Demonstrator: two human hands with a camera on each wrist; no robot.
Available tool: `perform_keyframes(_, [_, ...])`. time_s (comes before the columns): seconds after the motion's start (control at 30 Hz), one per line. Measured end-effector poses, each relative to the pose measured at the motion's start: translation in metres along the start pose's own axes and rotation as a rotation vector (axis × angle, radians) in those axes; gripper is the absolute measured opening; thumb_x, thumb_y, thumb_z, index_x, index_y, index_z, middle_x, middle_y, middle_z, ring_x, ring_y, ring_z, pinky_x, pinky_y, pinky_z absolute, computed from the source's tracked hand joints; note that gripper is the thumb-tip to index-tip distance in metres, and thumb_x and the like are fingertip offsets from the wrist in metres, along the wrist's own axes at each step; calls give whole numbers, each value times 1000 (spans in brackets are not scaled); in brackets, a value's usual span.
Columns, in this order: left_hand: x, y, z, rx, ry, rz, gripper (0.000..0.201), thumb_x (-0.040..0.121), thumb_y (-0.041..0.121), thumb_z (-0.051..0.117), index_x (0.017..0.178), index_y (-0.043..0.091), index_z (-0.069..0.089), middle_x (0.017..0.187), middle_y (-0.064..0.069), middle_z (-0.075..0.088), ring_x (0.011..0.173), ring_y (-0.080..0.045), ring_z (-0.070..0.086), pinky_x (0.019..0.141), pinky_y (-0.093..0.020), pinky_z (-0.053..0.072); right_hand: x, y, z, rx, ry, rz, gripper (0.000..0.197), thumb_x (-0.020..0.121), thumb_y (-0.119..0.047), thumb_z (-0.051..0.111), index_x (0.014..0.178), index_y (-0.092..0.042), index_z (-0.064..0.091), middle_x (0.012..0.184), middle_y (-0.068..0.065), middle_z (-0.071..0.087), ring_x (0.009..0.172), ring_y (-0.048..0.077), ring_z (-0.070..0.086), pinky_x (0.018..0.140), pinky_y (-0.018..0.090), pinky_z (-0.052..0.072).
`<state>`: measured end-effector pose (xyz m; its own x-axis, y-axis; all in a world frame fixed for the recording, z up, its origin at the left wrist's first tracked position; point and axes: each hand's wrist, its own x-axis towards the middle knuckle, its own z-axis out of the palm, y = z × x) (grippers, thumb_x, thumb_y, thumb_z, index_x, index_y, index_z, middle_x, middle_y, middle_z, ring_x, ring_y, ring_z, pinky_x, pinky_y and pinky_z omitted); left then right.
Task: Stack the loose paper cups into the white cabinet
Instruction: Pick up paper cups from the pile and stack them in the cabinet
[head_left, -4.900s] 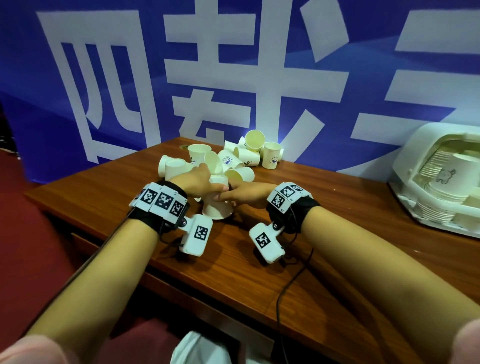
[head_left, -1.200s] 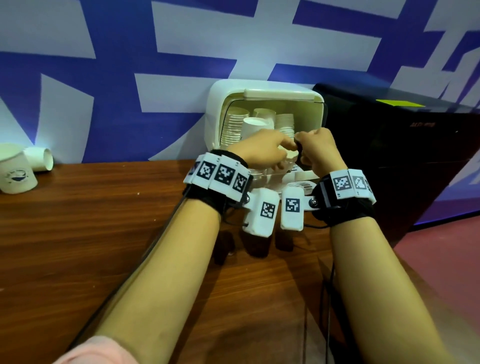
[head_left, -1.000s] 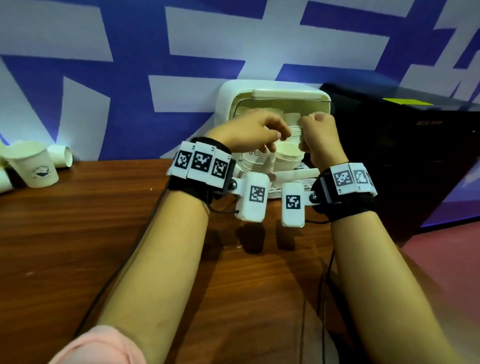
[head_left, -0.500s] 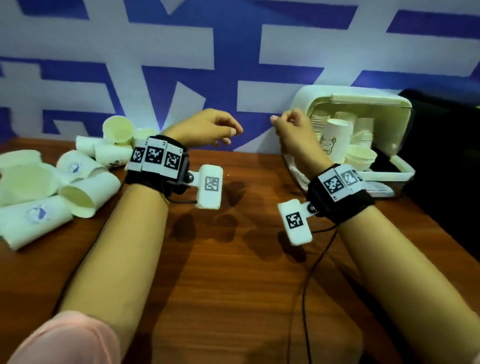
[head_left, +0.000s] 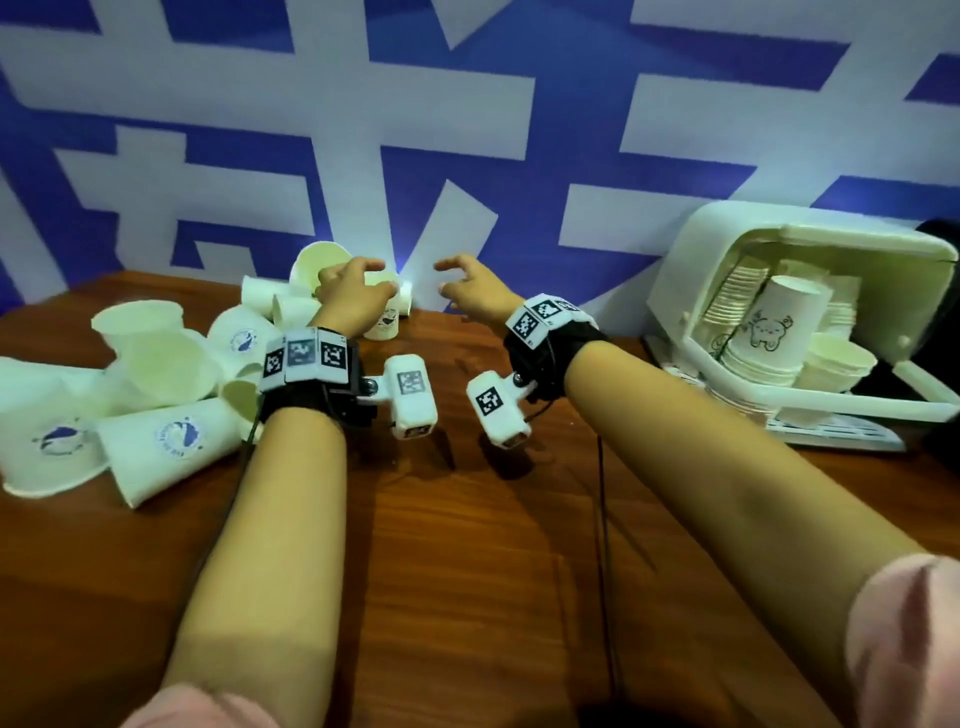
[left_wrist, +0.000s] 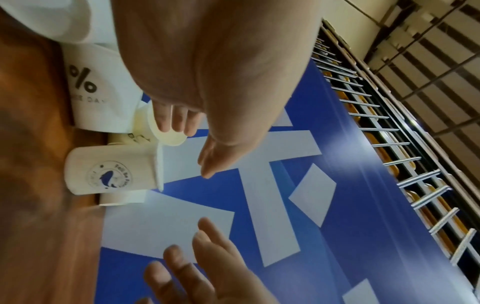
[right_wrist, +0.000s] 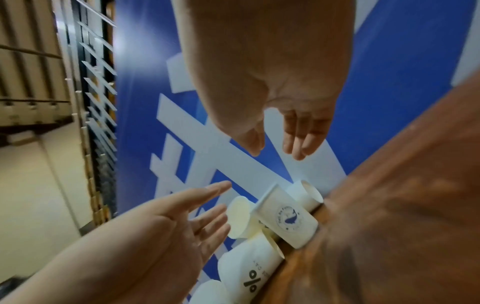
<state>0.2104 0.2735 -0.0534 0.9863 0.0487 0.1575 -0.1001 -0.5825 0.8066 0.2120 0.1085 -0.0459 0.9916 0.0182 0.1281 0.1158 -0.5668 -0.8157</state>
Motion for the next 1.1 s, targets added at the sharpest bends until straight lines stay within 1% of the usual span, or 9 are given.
perform_keyframes(0.23, [13, -18, 7, -91, -25, -75, 49, 97, 32, 50, 144, 25, 37, 152, -11, 19, 137, -29, 32, 115, -37, 26, 14, 9, 44, 161, -82, 70, 49, 98, 0, 45, 144, -14, 37, 75, -5, 45, 62, 4, 44, 43, 6, 39])
perform_keyframes(0.4, [13, -18, 9, -63, -78, -87, 55, 99, 42, 40, 149, 23, 28, 158, -13, 9, 144, -31, 19, 117, -39, 17, 28, 14, 64, 210, -123, 0, 64, 91, 13, 43, 149, -13, 30, 123, 16, 51, 73, 2, 45, 45, 6, 39])
perform_keyframes(0.53, [11, -17, 10, -55, -149, -42, 54, 102, 46, 23, 149, 20, 30, 160, -12, 8, 148, -28, 0, 117, -42, 6, 31, 15, 69, 274, -179, -19, 72, 89, 18, 44, 151, -14, 27, 137, 20, 47, 108, 26, 58, 73, 20, 52])
perform_keyframes(0.63, [17, -18, 11, -112, -156, -55, 64, 98, 55, 24, 138, 12, 48, 150, -17, 35, 141, -31, 26, 115, -43, 23, 32, 17, 66, 267, -171, -30, 65, 90, 17, 43, 148, -8, 29, 145, 22, 41, 129, 35, 48, 81, 25, 51])
perform_keyframes(0.7, [14, -15, 11, -180, -154, -56, 62, 98, 55, 29, 127, 6, 54, 123, -12, 54, 117, -25, 50, 99, -35, 39, 31, 18, 63, 286, -145, -13, 54, 94, 12, 43, 143, -6, 31, 141, 20, 42, 117, 32, 53, 65, 17, 50])
perform_keyframes(0.77, [14, -12, 12, -197, -137, -60, 53, 100, 50, 32, 119, 6, 54, 108, -9, 54, 101, -23, 52, 84, -29, 36, 29, 19, 61, 259, -113, 10, 41, 98, -1, 47, 138, -5, 34, 129, 18, 46, 97, 23, 52, 56, 17, 45])
perform_keyframes(0.87, [11, -8, 11, -159, -120, -44, 57, 101, 49, 29, 111, 1, 59, 109, -17, 60, 106, -30, 55, 83, -33, 37, 31, 20, 60, 239, -94, 49, 7, 101, -11, 48, 105, -6, 49, 93, 9, 51, 70, 14, 51, 47, 15, 43])
perform_keyframes(0.97, [10, -4, 10, -169, -112, -43, 57, 99, 49, 33, 117, 0, 58, 114, -16, 60, 108, -31, 55, 90, -36, 40, 33, 18, 57, 196, -54, 61, 34, 100, -15, 49, 66, -11, 48, 64, 11, 50, 58, 20, 49, 59, 31, 43])
perform_keyframes(1.1, [12, -2, 14, -235, -109, -50, 38, 95, 42, 50, 113, 9, 51, 109, -17, 60, 108, -32, 59, 94, -43, 50, 28, 15, 41, 95, 92, 44, 30, 92, -14, 57, 63, -13, 53, 62, 7, 57, 64, 24, 59, 75, 40, 51])
